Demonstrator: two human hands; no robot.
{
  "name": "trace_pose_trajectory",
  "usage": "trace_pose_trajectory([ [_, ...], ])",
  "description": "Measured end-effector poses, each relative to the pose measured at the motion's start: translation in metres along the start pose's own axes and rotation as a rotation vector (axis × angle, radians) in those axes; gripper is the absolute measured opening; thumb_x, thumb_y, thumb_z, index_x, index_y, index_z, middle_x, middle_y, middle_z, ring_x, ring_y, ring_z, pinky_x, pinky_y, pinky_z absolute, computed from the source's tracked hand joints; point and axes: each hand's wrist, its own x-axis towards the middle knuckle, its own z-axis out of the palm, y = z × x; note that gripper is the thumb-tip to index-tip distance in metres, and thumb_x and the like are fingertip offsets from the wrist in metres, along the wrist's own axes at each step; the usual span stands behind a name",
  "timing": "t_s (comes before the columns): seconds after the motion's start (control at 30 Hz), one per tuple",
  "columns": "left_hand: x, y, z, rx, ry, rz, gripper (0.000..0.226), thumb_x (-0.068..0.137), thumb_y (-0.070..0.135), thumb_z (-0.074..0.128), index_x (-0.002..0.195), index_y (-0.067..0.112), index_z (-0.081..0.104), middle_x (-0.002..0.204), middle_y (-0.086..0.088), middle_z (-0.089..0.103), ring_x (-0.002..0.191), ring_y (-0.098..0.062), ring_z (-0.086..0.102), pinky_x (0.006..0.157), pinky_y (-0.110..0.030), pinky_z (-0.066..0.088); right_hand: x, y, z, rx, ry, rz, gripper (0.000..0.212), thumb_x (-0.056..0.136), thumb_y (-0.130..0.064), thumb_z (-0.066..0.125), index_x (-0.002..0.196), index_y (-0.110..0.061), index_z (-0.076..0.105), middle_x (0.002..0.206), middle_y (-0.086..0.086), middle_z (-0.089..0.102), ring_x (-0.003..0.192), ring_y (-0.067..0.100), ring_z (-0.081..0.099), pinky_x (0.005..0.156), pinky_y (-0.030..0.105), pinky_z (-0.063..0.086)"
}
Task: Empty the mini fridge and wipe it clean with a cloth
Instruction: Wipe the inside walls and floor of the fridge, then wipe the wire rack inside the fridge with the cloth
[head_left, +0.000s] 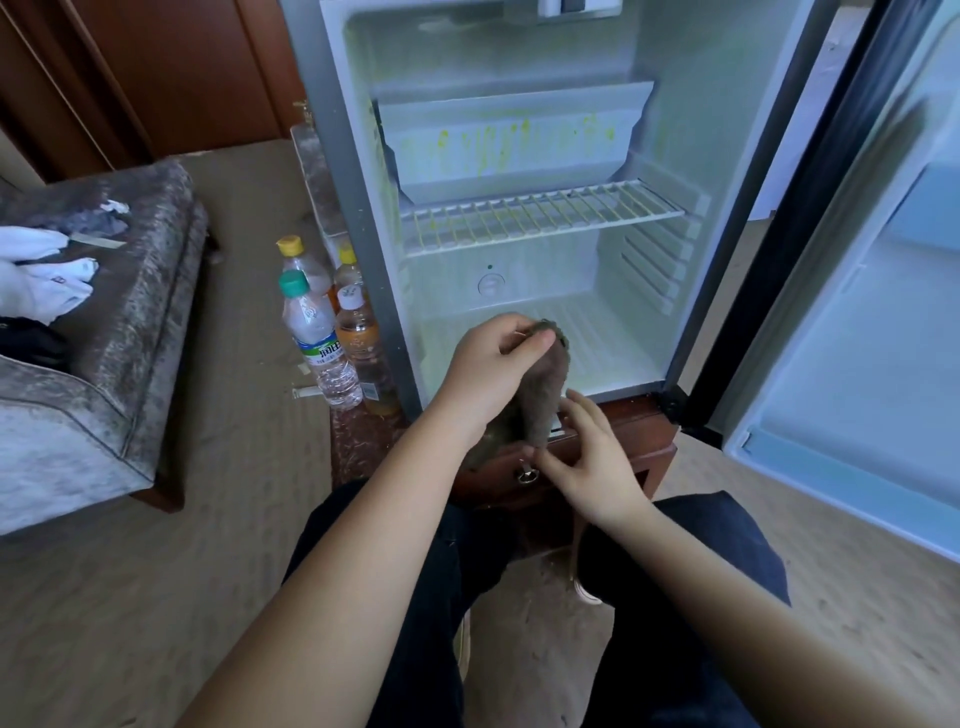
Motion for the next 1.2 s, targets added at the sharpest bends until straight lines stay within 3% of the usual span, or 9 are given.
trace_pose_trajectory([
  [0.1, 0.000, 0.001, 0.003, -0.236, -0.013, -0.124, 0.016, 0.097, 0.021, 0.058, 0.101, 0.008, 0.067, 0.102, -0.012, 0.069, 0.099, -0.025, 0.066, 0.082, -0.034, 0.057, 0.003, -0.002, -0.002, 0.075, 0.029, 0.024, 0.043, 0.079, -0.026, 0.076, 0.117, -0.021, 0.058, 0.107, -0.010, 0.063, 0.103, 0.004, 0.056, 0.081, 0.008, 0.041],
  [0.23, 0.008, 0.002, -0.003, -0.276, 0.047, -0.185, 0.018, 0.098, 0.021, 0.057, 0.104, 0.006, 0.066, 0.107, -0.015, 0.069, 0.099, -0.028, 0.067, 0.080, -0.036, 0.056, 0.014, 0.000, -0.024, 0.004, 0.110, 0.065, 0.016, 0.080, -0.010, 0.069, 0.094, -0.019, 0.066, 0.076, -0.011, 0.065, 0.075, 0.010, 0.063, 0.060, 0.019, 0.043],
  [0.43, 0.038, -0.005, -0.025, 0.502, 0.244, 0.019, 0.016, 0.094, 0.025, 0.060, 0.107, 0.017, 0.065, 0.096, 0.007, 0.067, 0.085, -0.012, 0.063, 0.072, -0.025, 0.044, 0.064, -0.002, -0.070, -0.108, 0.063, 0.234, 0.024, 0.083, -0.010, 0.065, 0.100, -0.024, 0.056, 0.082, -0.003, 0.065, 0.067, 0.009, 0.062, 0.050, 0.019, 0.041],
  [0.57, 0.060, 0.007, -0.019, 0.644, 0.208, 0.265, 0.018, 0.093, 0.018, 0.059, 0.110, 0.018, 0.064, 0.095, 0.006, 0.068, 0.079, -0.014, 0.063, 0.074, -0.029, 0.050, 0.117, -0.006, -0.082, -0.135, 0.138, 0.247, 0.030, 0.080, 0.001, 0.054, 0.096, -0.023, 0.056, 0.086, 0.002, 0.065, 0.068, 0.018, 0.060, 0.046, 0.021, 0.039],
  [0.8, 0.112, 0.032, -0.007, 0.741, 0.096, 0.550, 0.017, 0.089, 0.013, 0.063, 0.105, 0.010, 0.067, 0.097, -0.002, 0.068, 0.093, -0.021, 0.062, 0.082, -0.036, 0.051, 0.169, 0.012, -0.084, -0.244, -0.075, 0.278, 0.044, 0.083, -0.003, 0.063, 0.125, -0.012, 0.055, 0.125, 0.009, 0.059, 0.110, 0.024, 0.057, 0.080, 0.025, 0.044],
  [0.9, 0.133, 0.034, 0.000, 0.811, 0.185, 0.665, 0.017, 0.085, 0.021, 0.061, 0.095, 0.010, 0.068, 0.089, -0.003, 0.069, 0.089, -0.028, 0.061, 0.080, -0.034, 0.045, 0.163, 0.007, -0.096, -0.233, 0.076, 0.149, 0.033, 0.089, -0.009, 0.062, 0.121, -0.013, 0.060, 0.119, 0.003, 0.063, 0.100, 0.015, 0.059, 0.081, 0.023, 0.044],
  [1.0, 0.152, 0.037, 0.006, 0.920, 0.238, 0.730, 0.043, 0.080, 0.048, 0.051, 0.097, 0.011, 0.068, 0.092, -0.003, 0.067, 0.091, -0.031, 0.057, 0.081, -0.031, 0.040, 0.158, -0.007, -0.114, -0.259, 0.335, -0.113, 0.020, 0.090, -0.008, 0.060, 0.109, -0.011, 0.066, 0.104, 0.002, 0.067, 0.085, 0.009, 0.058, 0.077, 0.025, 0.050],
  [1.1, 0.173, 0.040, 0.013, 1.130, 0.071, 0.559, 0.078, 0.074, 0.068, 0.056, 0.125, 0.009, 0.056, 0.120, -0.008, 0.058, 0.112, -0.032, 0.048, 0.095, -0.042, 0.041, 0.167, -0.024, -0.132, -0.352, 0.454, -0.309, 0.018, 0.088, -0.005, 0.059, 0.105, -0.007, 0.065, 0.101, 0.006, 0.065, 0.089, 0.016, 0.059, 0.073, 0.021, 0.045],
  [1.2, 0.194, 0.040, 0.019, 1.243, -0.100, 0.323, 0.109, 0.072, 0.078, 0.056, 0.151, 0.012, 0.021, 0.153, -0.013, 0.030, 0.138, -0.033, 0.029, 0.113, -0.047, 0.026, 0.189, -0.037, -0.143, -0.465, 0.473, -0.320, 0.025, 0.086, -0.005, 0.058, 0.110, -0.003, 0.061, 0.111, 0.014, 0.061, 0.102, 0.030, 0.057, 0.080, 0.033, 0.047],
])
